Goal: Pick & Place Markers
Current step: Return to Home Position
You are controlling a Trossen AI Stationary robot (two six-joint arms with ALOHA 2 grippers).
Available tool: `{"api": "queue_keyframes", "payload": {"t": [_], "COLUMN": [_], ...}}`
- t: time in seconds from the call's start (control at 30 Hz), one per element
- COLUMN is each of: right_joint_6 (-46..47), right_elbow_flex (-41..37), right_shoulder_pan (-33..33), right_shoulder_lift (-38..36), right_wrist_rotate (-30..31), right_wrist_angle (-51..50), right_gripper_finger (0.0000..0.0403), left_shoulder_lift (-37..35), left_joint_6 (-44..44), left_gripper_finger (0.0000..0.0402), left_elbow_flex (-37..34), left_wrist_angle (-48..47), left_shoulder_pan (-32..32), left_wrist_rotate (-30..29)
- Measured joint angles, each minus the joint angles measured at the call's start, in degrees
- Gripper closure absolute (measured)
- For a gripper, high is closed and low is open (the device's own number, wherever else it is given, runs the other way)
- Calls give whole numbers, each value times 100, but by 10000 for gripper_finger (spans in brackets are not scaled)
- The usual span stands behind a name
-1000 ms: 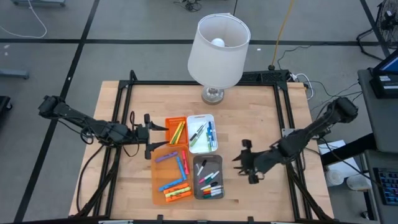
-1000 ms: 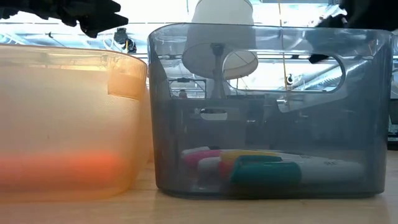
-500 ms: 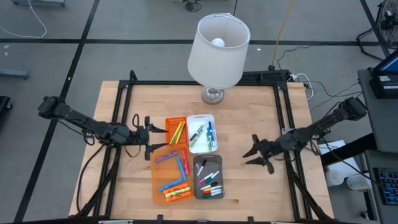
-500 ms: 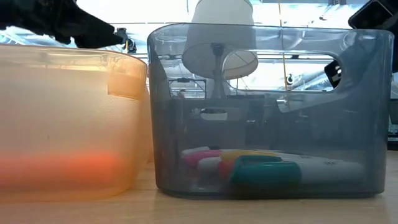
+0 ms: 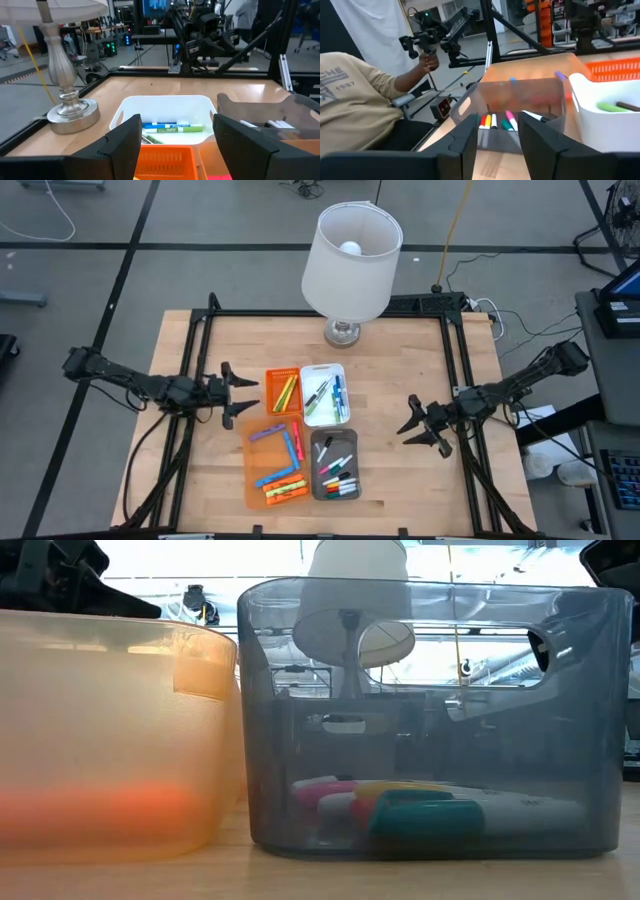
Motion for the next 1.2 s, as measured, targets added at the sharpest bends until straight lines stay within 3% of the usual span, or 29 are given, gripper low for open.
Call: {"api": "queue_keyframes", "payload": {"t": [0.3, 0.6, 0.83, 0.97, 1.2], "right_joint_6": [-148, -336, -769, -947, -740], "right_elbow_flex": [-11, -301, -299, -299, -302], "right_shoulder_pan": [0, 6, -7, -263, -1035], "right_shoulder_lift": [-457, -981, -1447, -1819, -2637], "right_wrist_rotate": [8, -152, -731, -684, 189], "right_wrist_angle": [-779, -753, -792, -1161, -2554], "right_gripper_finger": [277, 277, 278, 278, 278], "left_shoulder_lift": [-733, -829, -829, -829, -829], "left_joint_6": [31, -42, -37, -35, -37], "left_gripper_finger": [151, 151, 151, 151, 151], "left_elbow_flex": [-301, -301, -301, -301, -301], "left_wrist_angle": [-306, -732, -701, -601, -605], "left_shoulder_pan": [0, 0, 0, 0, 0], "left_wrist_rotate": [3, -3, -4, -2, 1]}}
